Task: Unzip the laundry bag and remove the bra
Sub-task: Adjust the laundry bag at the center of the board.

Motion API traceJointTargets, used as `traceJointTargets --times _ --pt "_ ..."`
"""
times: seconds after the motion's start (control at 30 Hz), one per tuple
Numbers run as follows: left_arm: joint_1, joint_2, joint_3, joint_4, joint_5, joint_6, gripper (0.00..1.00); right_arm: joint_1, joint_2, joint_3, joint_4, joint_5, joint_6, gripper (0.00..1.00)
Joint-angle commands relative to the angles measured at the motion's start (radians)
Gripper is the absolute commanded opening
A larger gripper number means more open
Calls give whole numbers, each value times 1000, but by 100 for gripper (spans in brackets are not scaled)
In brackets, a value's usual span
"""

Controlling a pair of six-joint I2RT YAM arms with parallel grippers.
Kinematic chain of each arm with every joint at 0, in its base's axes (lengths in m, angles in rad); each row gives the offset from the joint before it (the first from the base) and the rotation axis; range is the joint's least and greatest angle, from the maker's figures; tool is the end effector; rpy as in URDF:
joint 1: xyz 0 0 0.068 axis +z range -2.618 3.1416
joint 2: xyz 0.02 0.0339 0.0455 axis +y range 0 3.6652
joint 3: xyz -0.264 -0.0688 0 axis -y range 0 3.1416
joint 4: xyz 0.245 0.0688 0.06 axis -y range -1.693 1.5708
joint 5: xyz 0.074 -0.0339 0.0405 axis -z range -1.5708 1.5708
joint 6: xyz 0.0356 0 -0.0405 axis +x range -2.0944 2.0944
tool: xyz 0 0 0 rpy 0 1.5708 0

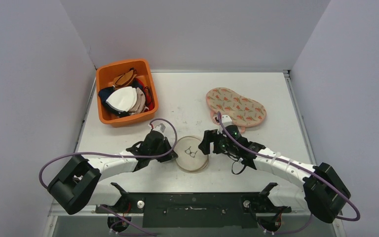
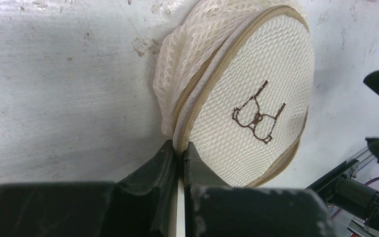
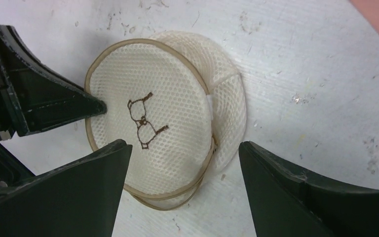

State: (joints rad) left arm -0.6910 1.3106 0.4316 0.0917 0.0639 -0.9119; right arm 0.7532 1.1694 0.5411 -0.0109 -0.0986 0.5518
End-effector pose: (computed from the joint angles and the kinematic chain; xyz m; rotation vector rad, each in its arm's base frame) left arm 0.1772 -0.1495 0.1406 -0.2450 2.5109 -0.8047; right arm 0.1713 0.1654 0.1958 -0.2923 2.3167 0.8040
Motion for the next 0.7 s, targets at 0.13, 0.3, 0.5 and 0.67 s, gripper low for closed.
traceJointTargets --times 0.13,0.3,0.5,0.67 --pt "8 -48 47 -9 -14 31 0 -77 170 65 167 -191 -79 86" --pt "10 -37 47 10 -2 28 0 -78 272 73 231 -229 -68 87" --pt "11 -10 76 24 6 38 0 -78 320 51 269 -255 -42 84" --pt "11 -2 99 49 4 58 0 -81 344 15 337 -318 18 80"
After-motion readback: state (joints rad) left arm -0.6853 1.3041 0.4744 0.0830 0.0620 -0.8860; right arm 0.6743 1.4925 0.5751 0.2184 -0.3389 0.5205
